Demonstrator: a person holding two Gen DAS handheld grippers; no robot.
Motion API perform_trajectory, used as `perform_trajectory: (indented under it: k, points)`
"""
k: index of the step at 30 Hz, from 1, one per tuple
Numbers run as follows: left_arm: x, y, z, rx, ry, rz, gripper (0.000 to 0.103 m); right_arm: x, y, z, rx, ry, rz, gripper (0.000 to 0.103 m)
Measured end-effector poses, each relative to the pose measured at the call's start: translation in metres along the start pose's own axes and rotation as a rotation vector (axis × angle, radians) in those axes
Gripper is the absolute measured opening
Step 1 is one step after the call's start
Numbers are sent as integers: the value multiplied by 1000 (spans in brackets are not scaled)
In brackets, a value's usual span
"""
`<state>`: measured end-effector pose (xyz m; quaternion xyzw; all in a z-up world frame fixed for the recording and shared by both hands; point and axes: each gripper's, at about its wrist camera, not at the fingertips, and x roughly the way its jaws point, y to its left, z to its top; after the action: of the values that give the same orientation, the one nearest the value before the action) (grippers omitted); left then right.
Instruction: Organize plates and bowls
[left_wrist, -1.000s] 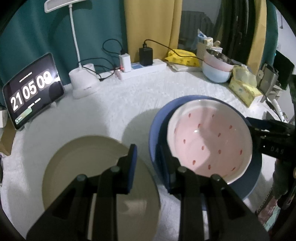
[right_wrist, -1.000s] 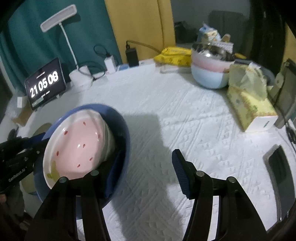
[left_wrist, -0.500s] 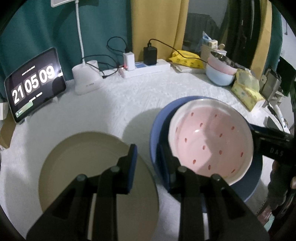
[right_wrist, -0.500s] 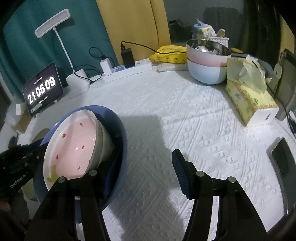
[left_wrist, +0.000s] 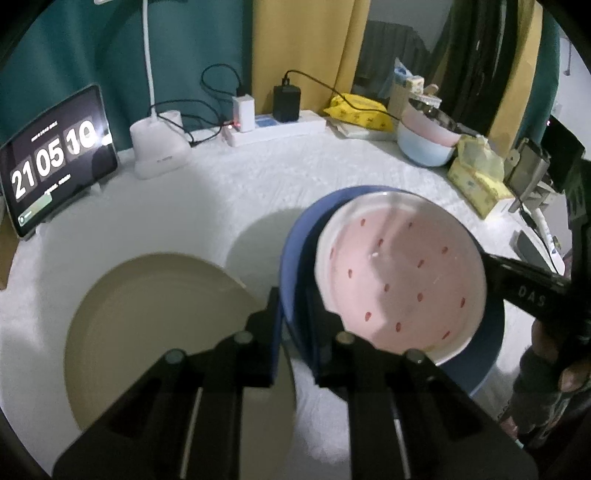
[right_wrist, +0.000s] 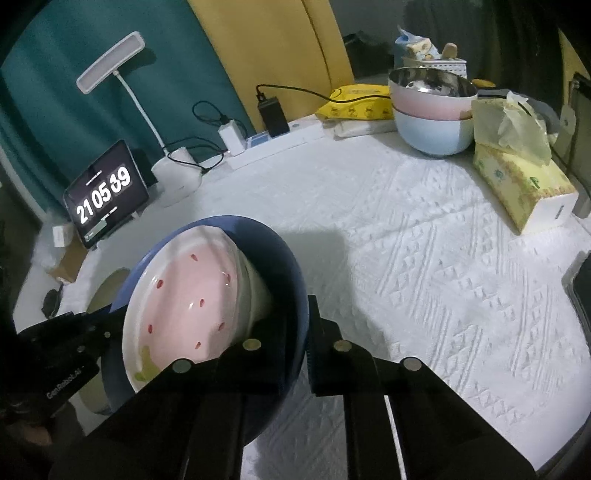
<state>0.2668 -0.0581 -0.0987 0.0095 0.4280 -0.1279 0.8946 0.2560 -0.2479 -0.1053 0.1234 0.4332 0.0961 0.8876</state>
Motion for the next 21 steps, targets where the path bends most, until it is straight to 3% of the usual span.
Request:
perform_trajectory:
  k: [21]
  points:
    - [-8, -5, 0, 11, -49, -15, 11, -14, 1, 0, 25, -34, -36, 10]
